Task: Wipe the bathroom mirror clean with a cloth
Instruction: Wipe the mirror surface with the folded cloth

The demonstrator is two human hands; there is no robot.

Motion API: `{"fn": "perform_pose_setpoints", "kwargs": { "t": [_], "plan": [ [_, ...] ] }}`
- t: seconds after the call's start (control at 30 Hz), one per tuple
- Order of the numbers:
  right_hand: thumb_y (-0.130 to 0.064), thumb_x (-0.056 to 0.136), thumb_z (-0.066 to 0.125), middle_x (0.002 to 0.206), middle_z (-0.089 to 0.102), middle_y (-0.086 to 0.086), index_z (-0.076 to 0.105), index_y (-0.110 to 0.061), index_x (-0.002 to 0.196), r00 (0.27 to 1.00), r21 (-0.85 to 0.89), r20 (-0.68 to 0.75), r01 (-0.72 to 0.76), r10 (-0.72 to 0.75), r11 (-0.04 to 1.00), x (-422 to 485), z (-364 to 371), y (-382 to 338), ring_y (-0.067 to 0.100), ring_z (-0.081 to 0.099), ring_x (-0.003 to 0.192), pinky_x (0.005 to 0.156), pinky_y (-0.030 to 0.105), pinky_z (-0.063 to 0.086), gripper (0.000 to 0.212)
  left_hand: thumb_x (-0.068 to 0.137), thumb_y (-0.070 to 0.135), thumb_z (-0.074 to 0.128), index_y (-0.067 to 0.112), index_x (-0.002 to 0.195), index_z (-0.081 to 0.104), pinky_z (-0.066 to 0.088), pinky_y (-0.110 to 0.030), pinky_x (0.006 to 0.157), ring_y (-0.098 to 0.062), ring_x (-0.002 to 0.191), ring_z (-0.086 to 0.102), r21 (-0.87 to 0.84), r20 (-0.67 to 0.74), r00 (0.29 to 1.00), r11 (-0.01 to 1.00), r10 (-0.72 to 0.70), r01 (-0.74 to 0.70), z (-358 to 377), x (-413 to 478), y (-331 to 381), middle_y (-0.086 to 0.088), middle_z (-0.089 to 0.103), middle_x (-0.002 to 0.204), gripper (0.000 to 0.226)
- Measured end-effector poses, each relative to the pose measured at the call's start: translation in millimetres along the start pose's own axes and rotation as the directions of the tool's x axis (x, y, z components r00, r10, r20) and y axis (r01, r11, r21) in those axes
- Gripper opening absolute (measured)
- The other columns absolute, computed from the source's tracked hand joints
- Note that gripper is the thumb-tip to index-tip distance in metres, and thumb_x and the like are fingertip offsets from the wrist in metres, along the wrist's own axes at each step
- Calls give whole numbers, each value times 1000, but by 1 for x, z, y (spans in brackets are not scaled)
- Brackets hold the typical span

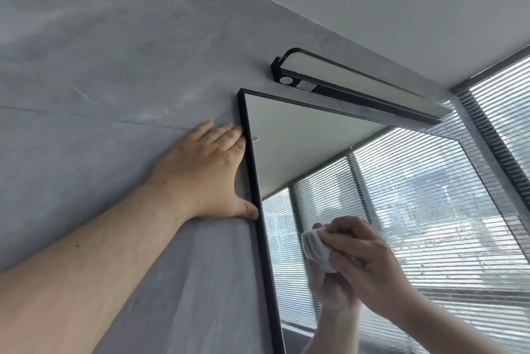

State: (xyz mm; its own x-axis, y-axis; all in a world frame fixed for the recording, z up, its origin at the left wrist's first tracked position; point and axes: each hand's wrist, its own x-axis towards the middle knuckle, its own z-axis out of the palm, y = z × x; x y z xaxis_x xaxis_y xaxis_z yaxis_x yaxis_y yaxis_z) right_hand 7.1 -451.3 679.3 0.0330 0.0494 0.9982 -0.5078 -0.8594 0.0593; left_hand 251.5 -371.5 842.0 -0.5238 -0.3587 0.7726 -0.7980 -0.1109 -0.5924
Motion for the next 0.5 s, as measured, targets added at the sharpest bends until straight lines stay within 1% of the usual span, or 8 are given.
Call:
{"fn": "perform_pose_setpoints", "kwargs": {
  "t": [0.1,0.2,0.27,0.37,0.43,0.5],
  "plan": [
    [-26,84,69,104,64,-8,78,-24,103,999,3,-42,-2,3,1000,23,7,-3,14,63,101,84,22,52,20,56,98,32,11,157,8,-2,-40,124,-18,153,0,9,8,1000,1000,-2,1,0,0,0,-5,4,166,135],
    [-11,84,75,104,63,-11,77,-24,107,997,-27,-59,-50,49,998,79,15,-5,4,59,101,85,8,43,26,55,98,30,11,157,6,-3,-40,124,-17,153,-2,7,15,1000,1000,-2,2,0,1,0,-5,2,166,136],
    [-10,87,73,105,61,-10,77,-20,110,996,-34,-56,-76,74,997,123,18,-8,0,58,99,84,3,38,26,57,99,32,12,157,5,-3,-39,124,-17,153,-3,1,16,1000,1000,-3,2,0,0,-1,-4,1,166,135],
    [-12,91,69,103,58,-10,75,-15,115,994,-6,-70,-89,89,996,188,23,-12,-6,54,93,84,2,37,25,59,98,31,12,157,4,-3,-40,124,-17,153,-4,12,14,1000,1000,6,-6,1,0,0,-5,0,166,134],
    [-15,92,69,101,57,-12,75,-15,115,989,9,-115,-95,95,995,219,27,-10,-2,55,94,85,3,36,24,59,98,31,11,157,5,-3,-40,124,-18,153,-3,10,14,1000,1000,10,-10,0,1,0,-5,0,166,134],
    [-15,91,68,106,58,-9,75,-15,115,984,8,-149,-96,96,995,233,31,-8,5,56,102,86,3,35,24,58,98,30,11,157,6,-3,-40,124,-18,153,-3,15,10,1000,1000,9,-9,1,0,0,-5,1,166,134]
  ]
}}
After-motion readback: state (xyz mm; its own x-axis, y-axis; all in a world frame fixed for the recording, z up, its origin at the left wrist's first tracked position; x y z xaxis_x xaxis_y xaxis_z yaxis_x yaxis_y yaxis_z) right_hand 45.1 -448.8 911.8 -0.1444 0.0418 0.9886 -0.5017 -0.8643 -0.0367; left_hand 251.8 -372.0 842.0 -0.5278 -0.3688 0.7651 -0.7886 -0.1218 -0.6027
